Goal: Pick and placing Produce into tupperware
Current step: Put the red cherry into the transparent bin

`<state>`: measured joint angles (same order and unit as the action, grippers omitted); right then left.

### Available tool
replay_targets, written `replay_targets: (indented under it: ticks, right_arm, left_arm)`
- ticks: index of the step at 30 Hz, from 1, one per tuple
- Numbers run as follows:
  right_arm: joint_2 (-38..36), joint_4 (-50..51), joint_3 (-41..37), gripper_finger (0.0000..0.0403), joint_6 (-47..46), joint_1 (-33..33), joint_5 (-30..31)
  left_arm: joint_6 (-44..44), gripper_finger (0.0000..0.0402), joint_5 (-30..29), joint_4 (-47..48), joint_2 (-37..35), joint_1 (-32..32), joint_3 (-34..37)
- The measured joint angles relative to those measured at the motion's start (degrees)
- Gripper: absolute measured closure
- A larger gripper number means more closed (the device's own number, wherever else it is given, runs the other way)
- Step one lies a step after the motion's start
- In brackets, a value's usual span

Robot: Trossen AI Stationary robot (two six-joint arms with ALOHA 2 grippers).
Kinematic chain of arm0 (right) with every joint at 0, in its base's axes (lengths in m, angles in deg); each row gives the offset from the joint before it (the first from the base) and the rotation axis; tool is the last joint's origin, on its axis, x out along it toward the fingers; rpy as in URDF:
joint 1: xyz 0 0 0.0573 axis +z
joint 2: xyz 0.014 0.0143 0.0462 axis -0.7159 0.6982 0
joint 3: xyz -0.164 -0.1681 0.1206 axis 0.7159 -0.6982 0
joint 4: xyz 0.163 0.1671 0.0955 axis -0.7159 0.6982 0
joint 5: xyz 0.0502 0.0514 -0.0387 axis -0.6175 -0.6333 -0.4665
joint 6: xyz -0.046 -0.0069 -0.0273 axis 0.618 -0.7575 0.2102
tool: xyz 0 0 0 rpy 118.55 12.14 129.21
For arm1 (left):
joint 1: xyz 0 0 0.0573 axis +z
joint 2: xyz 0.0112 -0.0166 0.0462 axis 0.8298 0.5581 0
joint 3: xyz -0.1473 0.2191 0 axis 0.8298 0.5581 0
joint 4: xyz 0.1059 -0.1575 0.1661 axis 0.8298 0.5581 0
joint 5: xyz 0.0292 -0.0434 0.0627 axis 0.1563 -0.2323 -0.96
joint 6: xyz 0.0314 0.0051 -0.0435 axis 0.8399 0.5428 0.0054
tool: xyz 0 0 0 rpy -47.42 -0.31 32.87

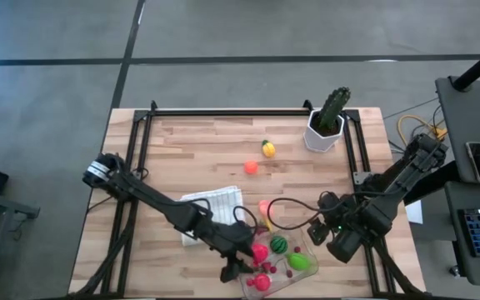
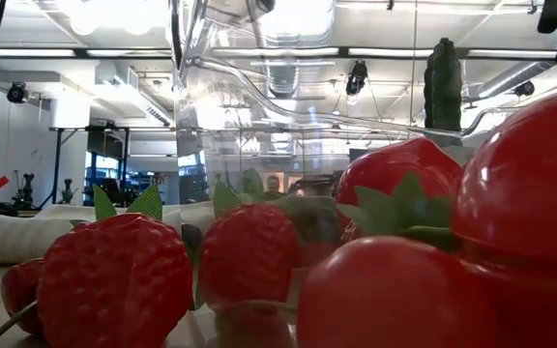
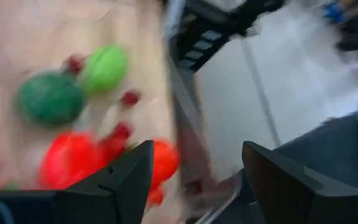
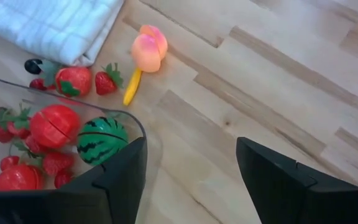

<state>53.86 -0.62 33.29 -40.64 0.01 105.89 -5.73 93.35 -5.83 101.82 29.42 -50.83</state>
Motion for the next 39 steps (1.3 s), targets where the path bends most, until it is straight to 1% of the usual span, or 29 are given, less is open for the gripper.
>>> replay_targets:
  ticks: [3,5,7,9,12,15,20,23,26,29,31,35,39]
  right_arm:
    - [-0.02,0.07,0.00,0.0166,0.11,-0.02,0.63]
    - [-0.02,0.11,0.00,0.0165,0.20,-0.16,0.63]
    - [-0.02,0.13,-0.04,0.0164,0.20,-0.28,0.63]
    - [-0.02,0.22,-0.09,0.0163,0.17,-0.39,0.63]
    - [-0.02,0.21,-0.13,0.0165,0.09,-0.39,0.61]
    - [-0.02,0.20,-0.18,0.0167,-0.33,-0.39,0.60]
    - [-0.04,0.13,-0.46,0.0165,-1.13,-0.39,0.58]
    - [-0.04,0.15,-0.55,0.0163,-1.32,-0.39,0.56]
    - [-0.04,0.12,-0.59,0.0165,-1.33,-0.39,0.51]
    - [-0.04,0.00,-0.59,0.0165,-1.33,-0.39,0.45]
    - [-0.04,-0.11,-0.59,0.0163,-1.37,-0.39,0.43]
    - [-0.07,-0.20,-0.59,0.0161,-2.11,-0.39,0.23]
    - [-0.07,-0.44,-0.50,0.0163,-2.45,-0.39,-0.03]
  left_arm:
    - [-0.17,0.0171,-0.53,6.79,-1.86,0.35,0.06]
    - [1.87,0.0171,-1.54,14.57,-3.40,0.38,0.06]
    - [4.91,0.0171,-3.76,22.18,-4.26,0.02,0.02]
    - [7.35,0.0171,-7.23,29.88,-4.84,-1.07,0.24]
    - [8.69,0.0172,-9.43,33.67,-5.18,-2.70,0.48]
    - [8.81,0.0182,-9.46,33.24,-5.05,-4.96,1.30]
    - [6.84,0.0213,-10.01,31.34,-3.80,-9.43,3.13]
    - [5.90,0.0229,-10.75,28.33,-2.63,-12.12,3.65]
    - [5.85,0.0238,-10.74,22.69,-0.68,-13.99,3.65]
    - [5.78,0.0239,-10.69,14.78,1.66,-14.76,3.67]
    - [5.74,0.0239,-10.77,12.02,3.23,-14.91,3.65]
    - [2.56,0.0232,-10.87,12.11,5.77,-14.91,3.48]
    - [-0.27,0.0203,-11.35,12.03,6.50,-14.85,3.58]
